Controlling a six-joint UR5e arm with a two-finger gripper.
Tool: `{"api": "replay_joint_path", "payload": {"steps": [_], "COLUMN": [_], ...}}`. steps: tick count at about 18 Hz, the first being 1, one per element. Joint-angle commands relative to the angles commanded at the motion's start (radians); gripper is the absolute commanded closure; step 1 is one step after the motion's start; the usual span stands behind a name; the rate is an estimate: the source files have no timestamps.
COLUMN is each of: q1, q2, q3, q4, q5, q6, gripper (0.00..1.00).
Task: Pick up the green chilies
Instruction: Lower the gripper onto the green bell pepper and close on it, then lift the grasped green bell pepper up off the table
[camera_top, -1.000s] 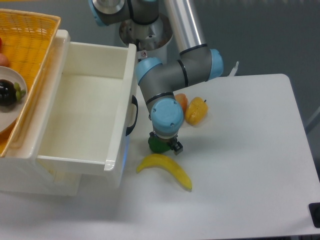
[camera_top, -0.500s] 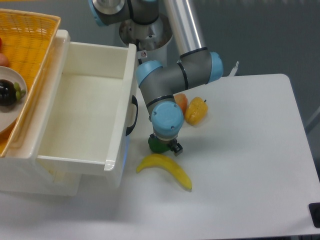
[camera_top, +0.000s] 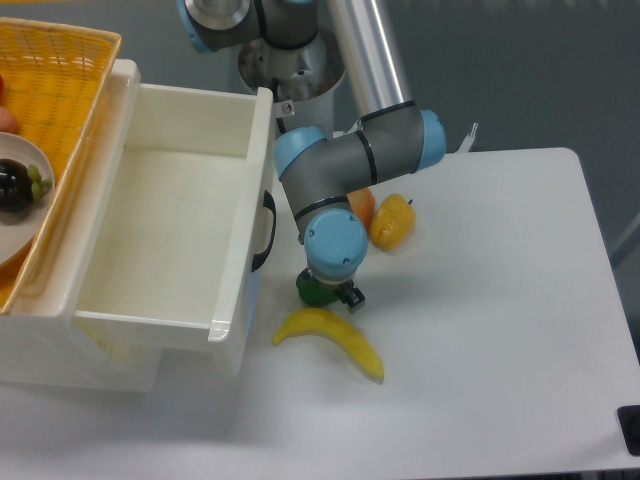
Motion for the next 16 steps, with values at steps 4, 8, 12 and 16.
{"api": "replay_joint_path", "payload": {"steps": [4,8,12,16], "q1": [0.002,0.005,0.009,0.043], "q2": [-0.005,-0.005,-0.003,0.021], "q3": [0.008,0.018,0.032,0.063], "q4": [-0.003,-0.006,-0.008,-0.017], "q5": [-0.002,-0.002,-0.005,-0.009], "q6": [-0.003,-0.003,-0.003,0.003], "gripper": [0.31,0.54,0.69,0.69]}}
